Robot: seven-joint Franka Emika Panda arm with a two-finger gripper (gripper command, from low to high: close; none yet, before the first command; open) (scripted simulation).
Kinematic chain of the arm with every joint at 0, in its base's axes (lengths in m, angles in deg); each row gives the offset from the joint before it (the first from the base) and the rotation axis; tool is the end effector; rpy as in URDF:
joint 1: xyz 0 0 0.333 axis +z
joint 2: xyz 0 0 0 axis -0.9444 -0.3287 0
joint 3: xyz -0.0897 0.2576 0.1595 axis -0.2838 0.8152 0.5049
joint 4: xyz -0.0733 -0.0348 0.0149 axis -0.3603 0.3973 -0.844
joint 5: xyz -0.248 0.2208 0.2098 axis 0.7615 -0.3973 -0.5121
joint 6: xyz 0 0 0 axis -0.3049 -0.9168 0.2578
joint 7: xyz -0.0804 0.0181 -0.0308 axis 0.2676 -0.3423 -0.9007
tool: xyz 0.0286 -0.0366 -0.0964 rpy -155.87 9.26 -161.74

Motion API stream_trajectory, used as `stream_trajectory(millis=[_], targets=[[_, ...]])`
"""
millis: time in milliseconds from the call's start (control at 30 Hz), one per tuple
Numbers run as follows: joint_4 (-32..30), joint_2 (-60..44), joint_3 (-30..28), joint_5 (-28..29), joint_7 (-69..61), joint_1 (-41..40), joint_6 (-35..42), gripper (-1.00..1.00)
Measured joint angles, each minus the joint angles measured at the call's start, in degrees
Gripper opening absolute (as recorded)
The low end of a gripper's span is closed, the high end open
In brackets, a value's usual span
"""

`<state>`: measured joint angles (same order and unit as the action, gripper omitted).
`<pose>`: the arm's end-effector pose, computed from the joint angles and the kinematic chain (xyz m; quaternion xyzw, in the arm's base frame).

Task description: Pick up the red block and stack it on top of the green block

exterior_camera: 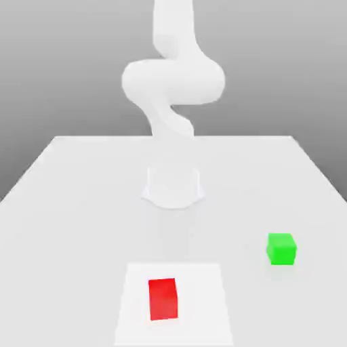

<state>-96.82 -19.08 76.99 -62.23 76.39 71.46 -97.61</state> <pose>0.3818 -0.0037 0.6645 -0.8651 0.3580 -0.3222 0.1404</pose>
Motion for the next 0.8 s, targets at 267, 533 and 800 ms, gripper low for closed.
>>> stream_trajectory(millis=[267, 533, 800], targets=[[-6.66, -17.01, -2.35, -1.43, -4.36, 1.62, -8.45, 0.00], [-13.18, -33.63, -3.34, -2.25, -8.22, 2.03, -16.72, 0.00], [-17.34, -50.12, -3.29, -1.71, -10.25, 1.34, -26.52, 0.00]])
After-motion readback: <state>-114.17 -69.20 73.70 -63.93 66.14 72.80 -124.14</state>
